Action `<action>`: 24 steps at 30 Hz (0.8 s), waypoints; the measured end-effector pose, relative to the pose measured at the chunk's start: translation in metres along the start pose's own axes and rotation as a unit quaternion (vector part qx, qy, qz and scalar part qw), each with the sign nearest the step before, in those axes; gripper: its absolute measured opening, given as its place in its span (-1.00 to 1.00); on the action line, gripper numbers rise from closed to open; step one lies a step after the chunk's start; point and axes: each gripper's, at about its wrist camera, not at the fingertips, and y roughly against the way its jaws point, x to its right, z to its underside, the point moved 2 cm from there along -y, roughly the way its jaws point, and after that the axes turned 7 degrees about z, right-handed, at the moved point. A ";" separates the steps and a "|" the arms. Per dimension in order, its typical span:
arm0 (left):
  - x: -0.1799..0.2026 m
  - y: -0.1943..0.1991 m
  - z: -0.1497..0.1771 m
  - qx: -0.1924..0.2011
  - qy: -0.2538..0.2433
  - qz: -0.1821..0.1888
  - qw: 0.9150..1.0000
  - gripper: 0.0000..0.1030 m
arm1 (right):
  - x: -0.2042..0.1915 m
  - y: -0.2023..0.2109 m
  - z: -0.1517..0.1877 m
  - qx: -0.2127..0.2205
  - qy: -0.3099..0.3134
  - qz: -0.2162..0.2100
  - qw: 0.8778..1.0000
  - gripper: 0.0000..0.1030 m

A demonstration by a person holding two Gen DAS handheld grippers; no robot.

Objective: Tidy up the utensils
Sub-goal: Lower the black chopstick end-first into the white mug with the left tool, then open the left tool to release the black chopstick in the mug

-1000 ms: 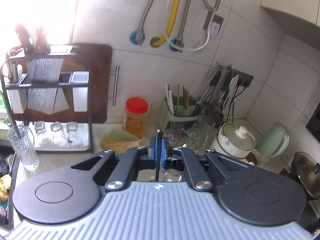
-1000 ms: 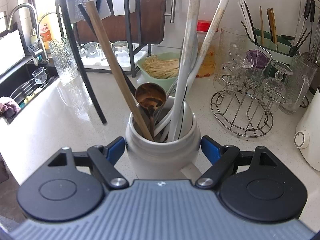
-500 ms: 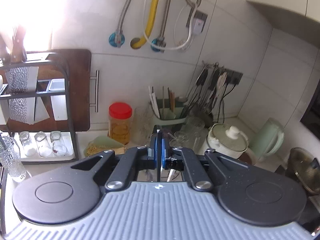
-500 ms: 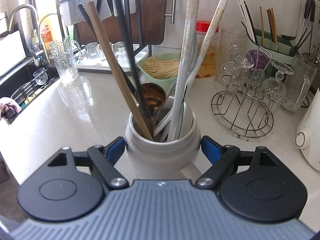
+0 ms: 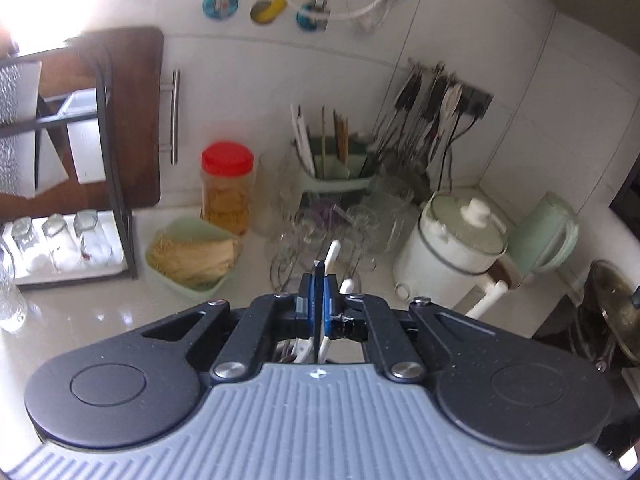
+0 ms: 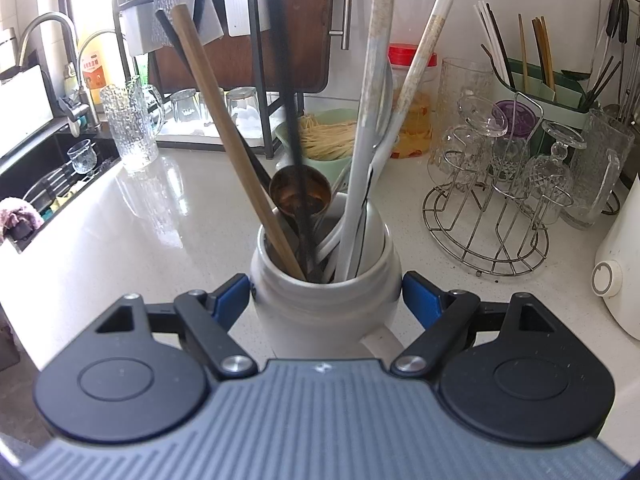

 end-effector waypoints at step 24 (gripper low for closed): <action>-0.005 -0.042 0.012 -0.064 -0.001 -0.008 0.998 -0.79 | -0.002 0.001 -0.001 -0.002 0.000 0.001 1.000 0.66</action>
